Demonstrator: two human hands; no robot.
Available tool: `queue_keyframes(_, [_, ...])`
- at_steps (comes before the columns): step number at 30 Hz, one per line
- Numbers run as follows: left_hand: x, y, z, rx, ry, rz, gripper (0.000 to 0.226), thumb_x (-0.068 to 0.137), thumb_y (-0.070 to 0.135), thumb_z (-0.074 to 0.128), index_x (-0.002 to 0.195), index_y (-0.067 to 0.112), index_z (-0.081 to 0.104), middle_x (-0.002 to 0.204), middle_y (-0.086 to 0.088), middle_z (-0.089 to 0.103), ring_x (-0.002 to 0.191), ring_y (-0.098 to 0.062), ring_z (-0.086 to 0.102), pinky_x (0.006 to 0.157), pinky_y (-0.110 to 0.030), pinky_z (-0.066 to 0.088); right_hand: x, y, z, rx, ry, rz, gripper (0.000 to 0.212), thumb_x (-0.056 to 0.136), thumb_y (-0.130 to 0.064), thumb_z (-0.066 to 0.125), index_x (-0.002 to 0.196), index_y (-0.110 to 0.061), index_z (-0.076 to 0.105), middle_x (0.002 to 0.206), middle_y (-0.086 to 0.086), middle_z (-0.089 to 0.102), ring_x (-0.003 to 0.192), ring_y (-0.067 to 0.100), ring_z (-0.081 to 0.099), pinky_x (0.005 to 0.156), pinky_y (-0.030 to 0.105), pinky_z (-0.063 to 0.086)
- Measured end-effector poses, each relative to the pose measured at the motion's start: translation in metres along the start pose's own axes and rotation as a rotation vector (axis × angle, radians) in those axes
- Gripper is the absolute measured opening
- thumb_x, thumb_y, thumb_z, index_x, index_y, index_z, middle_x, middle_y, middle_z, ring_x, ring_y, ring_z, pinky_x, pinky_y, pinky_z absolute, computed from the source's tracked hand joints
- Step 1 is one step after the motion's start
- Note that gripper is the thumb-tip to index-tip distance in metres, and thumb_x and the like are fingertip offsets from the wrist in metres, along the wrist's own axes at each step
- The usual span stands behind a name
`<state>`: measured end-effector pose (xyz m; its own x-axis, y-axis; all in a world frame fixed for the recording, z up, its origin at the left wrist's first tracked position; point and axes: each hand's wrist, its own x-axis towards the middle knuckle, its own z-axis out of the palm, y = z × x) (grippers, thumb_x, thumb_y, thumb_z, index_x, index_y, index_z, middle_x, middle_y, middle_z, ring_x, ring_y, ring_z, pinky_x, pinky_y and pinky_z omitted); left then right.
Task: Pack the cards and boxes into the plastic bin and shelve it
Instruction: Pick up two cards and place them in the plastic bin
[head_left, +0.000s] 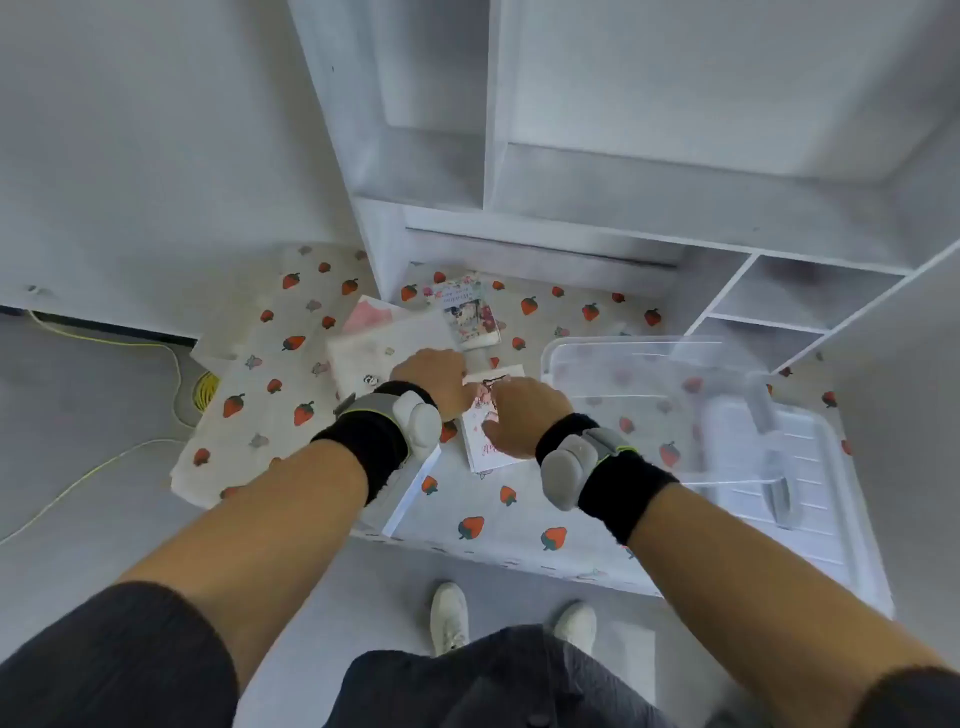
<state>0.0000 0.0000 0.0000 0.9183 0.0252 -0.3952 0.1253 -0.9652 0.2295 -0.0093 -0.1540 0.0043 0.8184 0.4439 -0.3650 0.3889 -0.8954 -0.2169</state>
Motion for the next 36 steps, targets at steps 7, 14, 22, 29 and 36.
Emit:
queue_keyframes(7, [0.019,-0.021,0.056,-0.162,-0.132,-0.086,0.025,0.097,0.035,0.046,0.082,0.015,0.049,0.093,-0.011,0.065,0.083,-0.030,0.058,0.069,-0.031,0.039,0.025,0.001,0.075,0.112,-0.234,0.192,0.066,0.091,-0.036,0.060,0.147,-0.011,0.036,0.151,0.015,0.037,0.128,0.037,0.052,0.102,0.044,0.049])
queue_keyframes(14, [0.062,-0.039,0.121,-0.272,-0.240,-0.180,0.051,0.103,0.043,0.039,0.135,0.006,0.054,0.132,-0.015,0.061,0.121,-0.032,0.059,0.092,-0.033,0.044,0.040,0.010,0.122,0.209,-0.268,0.306,0.095,0.091,-0.033,0.064,0.160,-0.014,0.001,0.162,0.022,0.006,0.149,0.042,0.026,0.118,0.047,0.035])
queue_keyframes(22, [0.086,-0.033,0.134,-0.587,-0.225,-0.147,0.046,0.100,0.043,0.049,0.130,0.008,0.058,0.130,-0.014,0.063,0.118,-0.030,0.059,0.093,-0.030,0.042,0.051,0.014,0.137,0.238,-0.211,0.312,0.092,0.089,-0.034,0.065,0.158,-0.018,0.006,0.160,0.016,0.014,0.150,0.039,0.021,0.119,0.048,0.033])
queue_keyframes(29, [0.084,-0.052,0.098,-0.765,-0.147,-0.224,0.035,0.104,0.029,0.042,0.122,0.003,0.057,0.118,-0.012,0.067,0.104,-0.034,0.065,0.091,-0.045,0.055,0.065,-0.001,0.118,0.366,-0.039,0.326,0.076,0.095,-0.046,0.060,0.152,-0.019,0.018,0.153,0.012,0.030,0.137,0.036,0.044,0.111,0.049,0.043])
queue_keyframes(36, [0.060,-0.106,0.078,-0.853,-0.047,-0.222,0.031,0.102,0.028,0.044,0.088,0.008,0.063,0.106,-0.019,0.070,0.094,-0.035,0.067,0.085,-0.048,0.058,0.080,-0.022,0.082,0.646,-0.013,0.424,0.094,0.096,-0.059,0.053,0.154,-0.002,0.006,0.136,0.018,0.055,0.121,0.036,0.057,0.095,0.044,0.049])
